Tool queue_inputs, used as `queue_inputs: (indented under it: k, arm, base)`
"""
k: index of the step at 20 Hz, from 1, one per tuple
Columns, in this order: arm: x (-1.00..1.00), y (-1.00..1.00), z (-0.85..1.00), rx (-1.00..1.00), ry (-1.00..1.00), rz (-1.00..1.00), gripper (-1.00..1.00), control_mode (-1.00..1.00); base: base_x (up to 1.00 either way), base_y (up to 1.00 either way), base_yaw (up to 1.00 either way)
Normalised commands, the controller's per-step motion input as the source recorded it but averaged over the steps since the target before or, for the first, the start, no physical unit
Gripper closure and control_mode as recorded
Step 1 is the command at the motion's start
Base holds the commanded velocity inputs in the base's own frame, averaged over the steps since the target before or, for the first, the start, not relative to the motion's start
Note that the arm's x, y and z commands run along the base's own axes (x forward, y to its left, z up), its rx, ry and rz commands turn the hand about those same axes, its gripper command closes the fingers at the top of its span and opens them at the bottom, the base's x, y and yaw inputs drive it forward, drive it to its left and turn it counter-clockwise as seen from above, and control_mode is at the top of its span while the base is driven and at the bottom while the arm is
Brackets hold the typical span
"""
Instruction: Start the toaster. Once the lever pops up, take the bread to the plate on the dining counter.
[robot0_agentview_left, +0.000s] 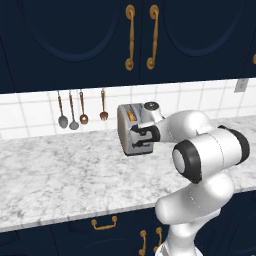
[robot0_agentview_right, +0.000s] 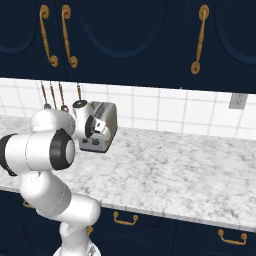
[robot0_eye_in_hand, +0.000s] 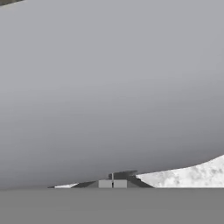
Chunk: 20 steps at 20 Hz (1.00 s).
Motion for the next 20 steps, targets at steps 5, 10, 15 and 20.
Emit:
queue_inputs:
  k: [5, 10, 15, 20]
  arm:
    - [-0.66, 0.01, -0.99, 0.00, 0.00, -0.10, 1.00, -1.00]
    - [-0.36, 0.00, -0.45, 0.00, -0.01, -0.09, 1.00, -1.00]
    - [-0.32, 0.00, 1.00, 0.00, -0.05, 0.00, 1.00, -1.00]
    - [-0.85, 0.00, 1.00, 0.00, -0.14, 0.00, 1.00, -1.00]
  base:
    - [0.00, 0.00, 0.00]
    - [0.00, 0.00, 0.00]
    - [0.00, 0.00, 0.00]
    - [0.00, 0.00, 0.00]
